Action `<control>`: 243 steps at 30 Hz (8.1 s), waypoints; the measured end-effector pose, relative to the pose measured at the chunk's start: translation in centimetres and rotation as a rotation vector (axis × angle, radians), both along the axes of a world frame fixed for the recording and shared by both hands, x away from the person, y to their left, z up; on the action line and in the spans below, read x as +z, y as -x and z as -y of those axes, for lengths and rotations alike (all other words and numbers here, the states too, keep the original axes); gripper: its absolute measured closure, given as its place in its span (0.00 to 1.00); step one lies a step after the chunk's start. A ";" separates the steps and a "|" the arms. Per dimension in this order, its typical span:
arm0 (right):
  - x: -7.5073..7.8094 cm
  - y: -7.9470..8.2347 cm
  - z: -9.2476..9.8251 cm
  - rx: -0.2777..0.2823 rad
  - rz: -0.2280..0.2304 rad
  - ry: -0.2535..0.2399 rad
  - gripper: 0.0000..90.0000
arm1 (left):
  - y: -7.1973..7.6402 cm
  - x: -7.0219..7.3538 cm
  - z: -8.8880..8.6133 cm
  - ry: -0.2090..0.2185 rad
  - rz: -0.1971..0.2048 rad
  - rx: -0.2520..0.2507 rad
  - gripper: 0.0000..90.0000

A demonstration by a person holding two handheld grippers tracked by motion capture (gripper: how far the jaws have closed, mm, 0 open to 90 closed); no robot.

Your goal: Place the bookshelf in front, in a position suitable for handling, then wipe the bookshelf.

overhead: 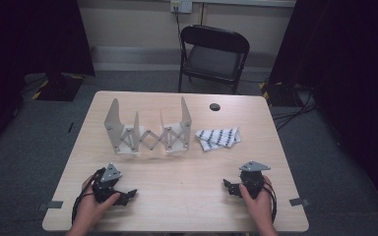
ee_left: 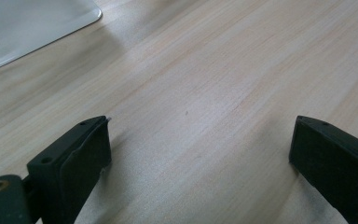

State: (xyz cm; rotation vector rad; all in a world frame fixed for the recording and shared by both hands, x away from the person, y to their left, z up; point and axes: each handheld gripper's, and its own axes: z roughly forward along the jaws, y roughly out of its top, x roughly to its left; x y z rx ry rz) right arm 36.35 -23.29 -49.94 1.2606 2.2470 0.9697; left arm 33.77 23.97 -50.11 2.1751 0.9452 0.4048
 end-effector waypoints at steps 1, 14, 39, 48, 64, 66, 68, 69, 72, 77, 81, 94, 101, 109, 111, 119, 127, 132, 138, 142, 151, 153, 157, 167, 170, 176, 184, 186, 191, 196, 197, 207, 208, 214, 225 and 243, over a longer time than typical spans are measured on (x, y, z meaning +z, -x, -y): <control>0.0 0.0 0.0 0.000 0.000 0.000 0.12 | 0.0 0.0 0.0 0.000 0.000 0.000 0.05; 0.9 -1.2 -0.8 0.036 -0.076 -0.011 0.15 | 0.0 0.0 0.0 0.000 0.001 0.000 0.05; 1.4 -12.3 -9.2 0.138 -0.070 0.059 0.54 | -0.2 -0.1 0.3 0.003 -0.006 -0.002 0.02; 1.6 -10.2 -7.9 0.161 -0.106 0.052 0.42 | -0.2 -0.1 0.3 0.001 -0.004 -0.002 0.02; 4.6 -8.1 -6.1 0.124 -0.032 -0.028 0.36 | -0.2 -0.1 0.3 0.001 -0.005 0.002 0.02; 4.7 -8.7 -6.9 0.147 -0.031 -0.019 0.39 | -0.2 -0.1 0.3 0.000 -0.010 0.003 0.02; 4.1 -9.4 -7.7 0.170 -0.037 0.006 0.46 | -0.3 -0.1 0.3 0.000 -0.011 0.003 0.02; 3.6 -9.6 -8.0 0.187 -0.057 0.018 0.51 | -0.3 -0.1 0.3 0.000 -0.011 0.003 0.02; 2.3 -9.5 -8.7 0.212 -0.064 0.068 0.51 | -0.3 -0.1 0.3 0.000 -0.010 0.003 0.02; 2.5 -8.6 -8.2 0.239 -0.055 0.076 0.51 | -0.3 -0.1 0.3 0.000 -0.010 0.003 0.02; 2.7 -7.8 -7.4 0.246 -0.064 0.090 0.48 | -0.3 -0.1 0.3 0.000 -0.010 0.002 0.02; 2.7 -5.0 -3.2 0.176 -0.078 0.034 0.42 | -0.3 -0.1 0.3 0.000 -0.010 0.003 0.02; 3.9 -6.0 -1.3 0.056 -0.066 -0.005 0.41 | -0.3 -0.1 0.3 -0.002 -0.010 0.001 0.01; 2.0 -8.0 -1.5 -0.049 -0.099 0.020 0.44 | -0.5 -0.1 0.4 -0.003 -0.013 -0.006 0.00; 1.7 -8.2 -1.7 -0.047 -0.082 0.014 0.44 | -0.5 -0.1 0.4 -0.003 -0.013 -0.006 0.00; 1.7 -8.5 -4.5 0.031 -0.061 0.047 0.47 | -0.5 -0.1 0.4 -0.003 -0.013 -0.006 0.00; 1.6 -8.5 -8.2 0.095 -0.063 0.017 0.47 | -0.6 -0.1 0.4 -0.002 -0.013 -0.005 0.00; 1.8 -8.1 -9.9 0.132 -0.061 0.012 0.45 | -0.7 -0.1 0.5 -0.005 -0.015 -0.006 0.00; 2.6 -7.9 -9.1 0.111 -0.051 0.002 0.41 | -0.7 -0.1 0.6 -0.002 -0.012 -0.004 0.00; 2.9 -7.7 -8.3 0.085 -0.050 -0.013 0.41 | -0.7 -0.1 0.6 -0.003 -0.013 -0.005 0.00; 2.0 -8.0 -8.5 0.074 -0.070 0.025 0.42 | -0.7 -0.1 0.6 -0.006 -0.013 -0.004 0.00; 1.6 -8.2 -8.6 0.066 -0.080 -0.006 0.47 | -0.7 -0.1 0.6 -0.004 -0.012 -0.004 0.00; 1.2 -8.5 -8.7 0.055 -0.099 -0.089 0.59 | -0.7 -0.1 0.6 -0.005 -0.014 -0.006 0.00; 1.1 -9.6 -9.6 0.058 -0.149 -0.154 0.81 | -0.9 -0.1 0.6 -0.003 -0.012 -0.007 0.00; 1.2 -10.1 -10.0 0.072 -0.158 -0.149 0.83 | -1.0 -0.1 0.7 -0.005 -0.015 -0.010 0.00; 1.7 -10.5 -10.4 0.090 -0.152 -0.106 0.84 | -1.0 -0.1 0.7 -0.005 -0.014 -0.011 0.00; 2.8 -11.0 -10.4 0.063 -0.104 0.007 0.62 | -1.0 -0.1 0.7 -0.005 -0.015 -0.011 0.00; 3.2 -11.3 -10.3 0.045 -0.089 -0.031 0.55 | -1.0 -0.1 0.7 -0.005 -0.015 -0.011 0.00; 2.2 -12.4 -10.6 0.062 -0.138 -0.030 0.55 | -1.0 -0.1 0.7 -0.005 -0.014 -0.010 0.00; 1.4 -12.3 -10.2 0.088 -0.174 -0.130 0.78 | -1.1 -0.1 0.7 -0.003 -0.014 -0.007 0.00; 1.5 -12.3 -10.3 0.100 -0.183 -0.131 0.79 | -1.1 -0.1 0.7 -0.004 -0.014 -0.007 0.00; 1.6 -11.3 -10.5 0.180 -0.219 -0.132 0.82 | -1.3 -0.1 0.9 0.001 -0.014 -0.001 0.00; 1.7 -10.8 -10.6 0.195 -0.218 -0.118 0.82 | -1.2 -0.1 0.9 0.001 -0.014 -0.001 0.00; 2.6 -10.6 -10.0 0.174 -0.203 -0.116 0.83 | -1.3 -0.1 0.9 0.001 -0.014 -0.001 0.00; 11.0 -11.2 -9.7 0.157 -0.070 -0.118 0.83 | -1.2 -0.1 0.8 -0.005 -0.011 0.003 0.00; 12.3 -12.6 -11.4 0.146 -0.045 -0.085 0.83 | -1.2 -0.1 0.9 -0.001 -0.012 0.005 0.00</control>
